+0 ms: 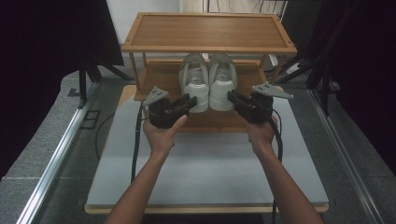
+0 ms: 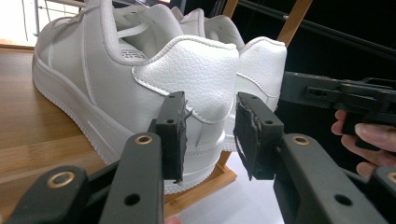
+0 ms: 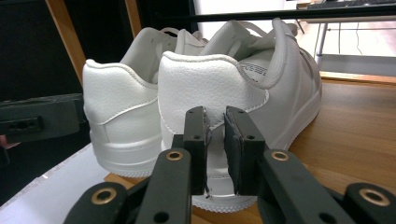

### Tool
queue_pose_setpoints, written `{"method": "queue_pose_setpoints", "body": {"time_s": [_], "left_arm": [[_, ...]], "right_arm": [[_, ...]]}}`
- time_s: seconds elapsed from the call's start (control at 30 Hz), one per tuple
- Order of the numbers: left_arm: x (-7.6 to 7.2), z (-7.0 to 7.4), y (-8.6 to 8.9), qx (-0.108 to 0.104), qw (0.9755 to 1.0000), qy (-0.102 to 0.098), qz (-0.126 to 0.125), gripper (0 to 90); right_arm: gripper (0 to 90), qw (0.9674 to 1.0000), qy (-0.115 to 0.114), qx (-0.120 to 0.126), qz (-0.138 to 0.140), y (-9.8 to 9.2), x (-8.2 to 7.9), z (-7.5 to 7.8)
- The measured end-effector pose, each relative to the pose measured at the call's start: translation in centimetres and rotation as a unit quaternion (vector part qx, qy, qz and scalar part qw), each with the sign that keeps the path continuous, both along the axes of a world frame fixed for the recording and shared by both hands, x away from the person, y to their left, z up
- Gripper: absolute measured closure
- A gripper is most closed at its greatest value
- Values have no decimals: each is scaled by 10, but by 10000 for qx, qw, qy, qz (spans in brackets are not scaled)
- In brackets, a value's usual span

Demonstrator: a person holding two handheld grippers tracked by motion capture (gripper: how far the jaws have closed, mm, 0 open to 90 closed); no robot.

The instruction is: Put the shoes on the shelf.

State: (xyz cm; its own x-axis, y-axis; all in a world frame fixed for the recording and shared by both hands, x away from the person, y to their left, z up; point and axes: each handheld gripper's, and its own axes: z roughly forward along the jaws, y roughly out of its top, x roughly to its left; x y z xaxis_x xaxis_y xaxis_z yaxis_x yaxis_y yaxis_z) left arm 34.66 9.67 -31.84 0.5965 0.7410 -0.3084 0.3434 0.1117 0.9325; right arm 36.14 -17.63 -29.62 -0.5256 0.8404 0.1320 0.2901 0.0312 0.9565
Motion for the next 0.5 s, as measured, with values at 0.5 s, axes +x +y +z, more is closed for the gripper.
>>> {"method": "queue_pose_setpoints", "body": {"time_s": [0.5], "left_arm": [[7, -4, 3, -2, 9994, -39, 339, 625]], "right_arm": [[791, 9999, 39, 116, 28, -3, 0, -3]]}}
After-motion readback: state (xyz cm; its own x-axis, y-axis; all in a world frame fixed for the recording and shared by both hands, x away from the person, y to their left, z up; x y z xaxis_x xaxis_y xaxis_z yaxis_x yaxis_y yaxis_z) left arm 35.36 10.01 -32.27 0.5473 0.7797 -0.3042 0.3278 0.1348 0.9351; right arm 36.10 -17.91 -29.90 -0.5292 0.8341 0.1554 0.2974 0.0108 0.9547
